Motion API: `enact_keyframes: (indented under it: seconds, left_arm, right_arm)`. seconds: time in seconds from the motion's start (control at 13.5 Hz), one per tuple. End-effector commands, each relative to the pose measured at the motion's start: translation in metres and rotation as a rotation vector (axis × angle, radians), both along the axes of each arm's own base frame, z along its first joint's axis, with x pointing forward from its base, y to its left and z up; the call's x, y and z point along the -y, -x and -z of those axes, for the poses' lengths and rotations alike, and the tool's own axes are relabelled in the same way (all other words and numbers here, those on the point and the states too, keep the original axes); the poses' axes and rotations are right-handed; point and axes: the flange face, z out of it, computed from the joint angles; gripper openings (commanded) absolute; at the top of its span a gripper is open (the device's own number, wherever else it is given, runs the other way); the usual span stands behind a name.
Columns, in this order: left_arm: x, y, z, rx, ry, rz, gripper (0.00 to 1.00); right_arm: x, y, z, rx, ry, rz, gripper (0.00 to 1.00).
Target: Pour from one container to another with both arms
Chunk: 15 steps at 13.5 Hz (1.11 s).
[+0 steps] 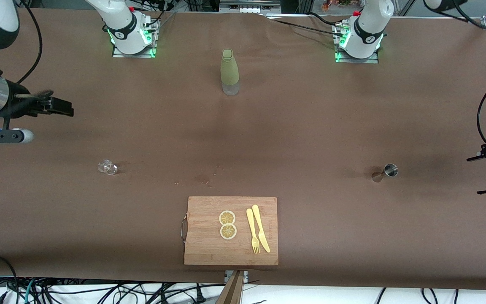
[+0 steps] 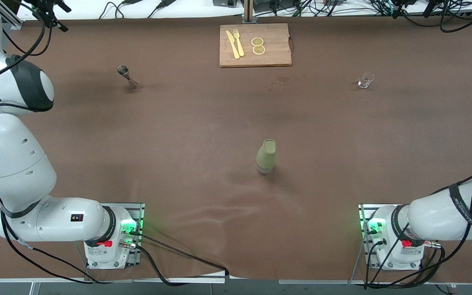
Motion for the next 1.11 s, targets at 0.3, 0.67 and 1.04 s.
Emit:
enact_keyframes:
  seconds: [0.3, 0.67, 1.04]
  left_arm:
    - [0.082, 0.052, -0.080, -0.068, -0.200, -0.490, 1.00]
    - [0.155, 0.084, -0.104, -0.179, -0.274, -0.901, 1.00]
    - [0.201, 0.113, -0.114, -0.261, -0.283, -1.183, 1.00]
  right_arm:
    - [0.030, 0.025, -0.052, 0.165, 0.022, 0.060, 1.00]
    - [0.034, 0.043, -0.051, 0.148, 0.038, 0.082, 1.00]
    - [0.034, 0.038, -0.041, 0.130, 0.046, 0.059, 1.00]
